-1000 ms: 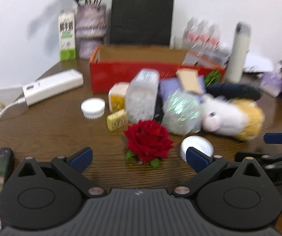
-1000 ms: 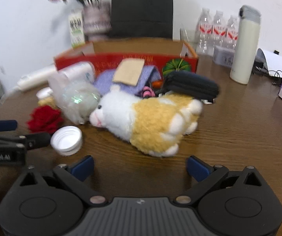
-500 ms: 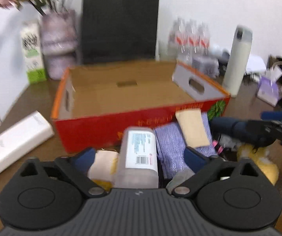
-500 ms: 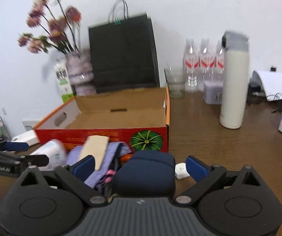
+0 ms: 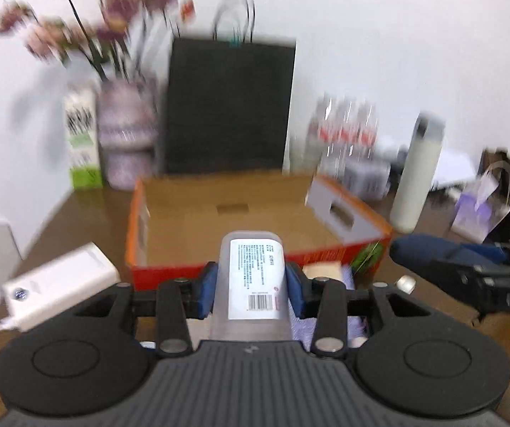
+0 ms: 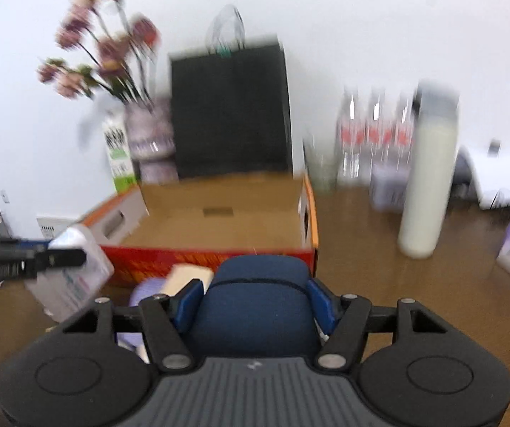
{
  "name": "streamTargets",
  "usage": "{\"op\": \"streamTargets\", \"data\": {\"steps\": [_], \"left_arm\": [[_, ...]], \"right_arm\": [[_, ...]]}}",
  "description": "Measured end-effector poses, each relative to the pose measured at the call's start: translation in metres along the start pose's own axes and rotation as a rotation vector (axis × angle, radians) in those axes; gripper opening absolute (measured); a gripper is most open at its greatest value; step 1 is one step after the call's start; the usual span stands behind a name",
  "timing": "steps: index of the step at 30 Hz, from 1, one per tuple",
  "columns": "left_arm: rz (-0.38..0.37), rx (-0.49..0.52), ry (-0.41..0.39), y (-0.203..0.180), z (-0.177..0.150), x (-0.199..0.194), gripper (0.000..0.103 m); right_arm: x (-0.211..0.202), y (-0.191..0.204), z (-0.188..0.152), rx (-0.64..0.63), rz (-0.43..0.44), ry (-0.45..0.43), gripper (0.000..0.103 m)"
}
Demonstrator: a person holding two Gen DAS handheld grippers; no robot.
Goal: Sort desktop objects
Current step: 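Grasp the white bead bottle with the left tool while the right tool grasps the black pouch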
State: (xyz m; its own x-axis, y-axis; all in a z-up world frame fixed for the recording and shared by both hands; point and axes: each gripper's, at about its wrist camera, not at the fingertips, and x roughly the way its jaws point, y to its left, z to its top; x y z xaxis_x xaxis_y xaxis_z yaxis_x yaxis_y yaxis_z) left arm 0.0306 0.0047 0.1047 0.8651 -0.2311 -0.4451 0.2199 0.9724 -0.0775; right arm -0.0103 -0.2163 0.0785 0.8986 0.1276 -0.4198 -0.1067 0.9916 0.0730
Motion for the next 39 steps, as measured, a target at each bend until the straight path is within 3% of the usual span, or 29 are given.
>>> {"op": "streamTargets", "data": {"steps": [3,7,13,16,17,18,20,23,25,26,27,31,33,39], "left_arm": [[-0.015,-0.053,-0.05,-0.001,-0.014,-0.052,0.041],[-0.016,-0.101,0.011,-0.009,-0.06,-0.086,0.041],[0.027,-0.05,0.138,-0.027,-0.111,-0.084,0.041],[0.052,-0.049,0.15,-0.033,-0.124,-0.085,0.042],[0.052,-0.044,0.158,-0.034,-0.125,-0.085,0.049],[0.048,-0.042,0.165,-0.035,-0.124,-0.086,0.063],[0.033,-0.038,0.153,-0.033,-0.124,-0.088,0.076],[0.031,-0.045,0.199,-0.032,-0.125,-0.079,0.076],[0.006,-0.07,0.227,-0.029,-0.129,-0.074,0.064],[0.0,-0.082,0.228,-0.028,-0.13,-0.073,0.043],[-0.001,-0.083,0.222,-0.027,-0.131,-0.074,0.042],[-0.01,-0.073,0.18,-0.03,-0.123,-0.081,0.042],[-0.017,-0.074,0.138,-0.03,-0.111,-0.088,0.042],[-0.026,-0.063,-0.017,-0.009,-0.024,-0.079,0.042]], "right_arm": [[-0.05,0.009,-0.019,0.0,0.042,-0.05,0.063],[-0.084,0.025,-0.065,0.014,0.101,0.055,0.063],[-0.077,0.052,-0.102,-0.041,0.078,0.171,0.063],[-0.065,0.06,-0.107,-0.032,0.028,0.185,0.064],[-0.062,0.062,-0.108,-0.032,0.025,0.193,0.066],[-0.06,0.064,-0.109,-0.032,0.03,0.194,0.066],[-0.063,0.066,-0.111,-0.029,0.047,0.183,0.075],[-0.063,0.066,-0.109,-0.032,0.033,0.183,0.081],[-0.057,0.064,-0.113,-0.029,0.004,0.214,0.08],[-0.054,0.062,-0.115,-0.014,0.02,0.227,0.074],[-0.053,0.058,-0.116,0.009,0.066,0.231,0.065],[-0.058,0.065,-0.112,-0.034,0.083,0.214,0.057],[-0.066,0.062,-0.1,-0.008,0.138,0.189,0.056],[-0.074,0.056,-0.027,-0.043,0.17,-0.006,0.056]]}}
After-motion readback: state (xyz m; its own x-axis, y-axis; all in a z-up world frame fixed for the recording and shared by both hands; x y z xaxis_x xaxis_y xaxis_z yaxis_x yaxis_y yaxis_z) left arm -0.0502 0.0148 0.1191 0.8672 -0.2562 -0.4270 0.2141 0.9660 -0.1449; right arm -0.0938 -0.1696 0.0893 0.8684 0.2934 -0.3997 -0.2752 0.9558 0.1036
